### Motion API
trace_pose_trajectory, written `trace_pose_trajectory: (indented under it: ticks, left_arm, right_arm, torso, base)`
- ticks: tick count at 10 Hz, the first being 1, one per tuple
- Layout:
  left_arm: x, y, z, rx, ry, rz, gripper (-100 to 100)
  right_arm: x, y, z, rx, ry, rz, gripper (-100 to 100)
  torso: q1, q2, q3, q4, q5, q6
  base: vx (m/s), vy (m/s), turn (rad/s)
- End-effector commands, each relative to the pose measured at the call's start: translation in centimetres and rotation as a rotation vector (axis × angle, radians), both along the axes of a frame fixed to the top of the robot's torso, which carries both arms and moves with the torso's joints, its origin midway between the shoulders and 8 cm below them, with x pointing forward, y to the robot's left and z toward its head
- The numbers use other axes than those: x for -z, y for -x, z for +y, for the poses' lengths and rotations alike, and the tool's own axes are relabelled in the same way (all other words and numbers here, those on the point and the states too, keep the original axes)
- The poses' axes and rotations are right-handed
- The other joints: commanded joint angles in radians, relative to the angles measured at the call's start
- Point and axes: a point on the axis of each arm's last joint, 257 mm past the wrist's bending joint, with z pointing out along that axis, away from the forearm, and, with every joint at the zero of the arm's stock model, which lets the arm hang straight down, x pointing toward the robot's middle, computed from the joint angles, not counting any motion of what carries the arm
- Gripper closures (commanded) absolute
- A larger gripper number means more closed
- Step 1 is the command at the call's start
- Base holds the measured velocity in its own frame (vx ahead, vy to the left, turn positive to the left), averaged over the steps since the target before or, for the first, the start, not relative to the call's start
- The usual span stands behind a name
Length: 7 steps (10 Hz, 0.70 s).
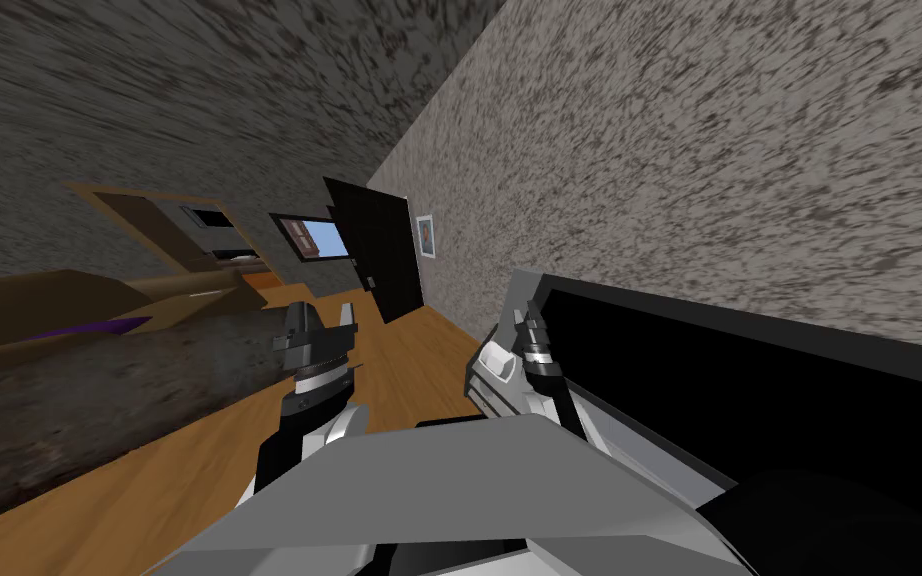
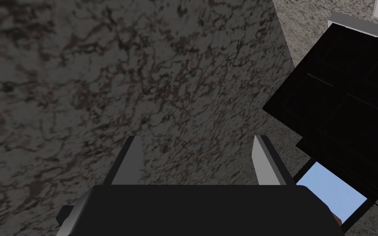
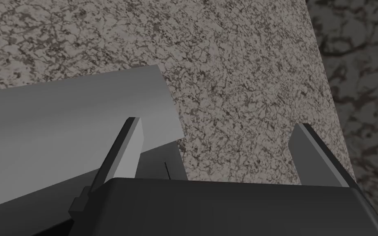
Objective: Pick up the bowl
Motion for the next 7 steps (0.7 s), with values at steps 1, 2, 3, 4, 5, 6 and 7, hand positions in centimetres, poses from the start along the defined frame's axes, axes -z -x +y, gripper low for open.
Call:
trace_pose_trajectory:
  ticks: [1,2,3,4,5,6,7]
  left_arm:
    - [0.0,0.0,0.0,0.0,0.0,0.0,0]
    - [0.0,0.0,0.0,0.0,0.0,0.0,0]
    - [0.0,0.0,0.0,0.0,0.0,0.0,0]
    - [0.0,0.0,0.0,0.0,0.0,0.0,0]
    - [0.0,0.0,0.0,0.0,0.0,0.0,0]
    - [0.0,0.0,0.0,0.0,0.0,0.0,0]
    - [0.0,0.0,0.0,0.0,0.0,0.0,0]
  right_arm:
    - [1.4,-0.7,0.2,-0.01,0.042,0.045,-100]
    - [2.4,-1.1,0.3,-0.013,0.064,0.072,-100]
    - [3.5,-1.6,0.3,-0.014,0.088,0.105,-100]
    - [4.8,-2.1,0.3,-0.015,0.115,0.142,-100]
    - [6.3,-2.6,0.2,-0.014,0.145,0.183,-100]
    - [7.8,-3.1,0.1,-0.013,0.178,0.226,-100]
    - [9.7,-3.6,-0.1,-0.01,0.213,0.277,-100]
  torso:
    - [0.0,0.0,0.0,0.0,0.0,0.0]
    - [0.001,0.001,0.0,0.0,0.0,0.0]
    - [0.002,0.001,0.001,0.0,0.0,0.0]
    - [0.003,0.002,0.001,0.0,0.001,0.0]
    - [0.003,0.002,0.001,0.0,0.001,0.0]
    - [0.003,0.002,0.001,0.001,0.001,0.0]
    - [0.004,0.003,0.001,0.001,0.001,0.0]
  base:
    - [-0.014,0.021,0.066]
    - [-0.024,0.041,0.089]
    - [-0.035,0.047,0.073]
    - [-0.039,0.051,0.085]
    - [-0.037,0.059,0.106]
    - [-0.039,0.071,0.137]
    - [-0.036,0.072,0.111]
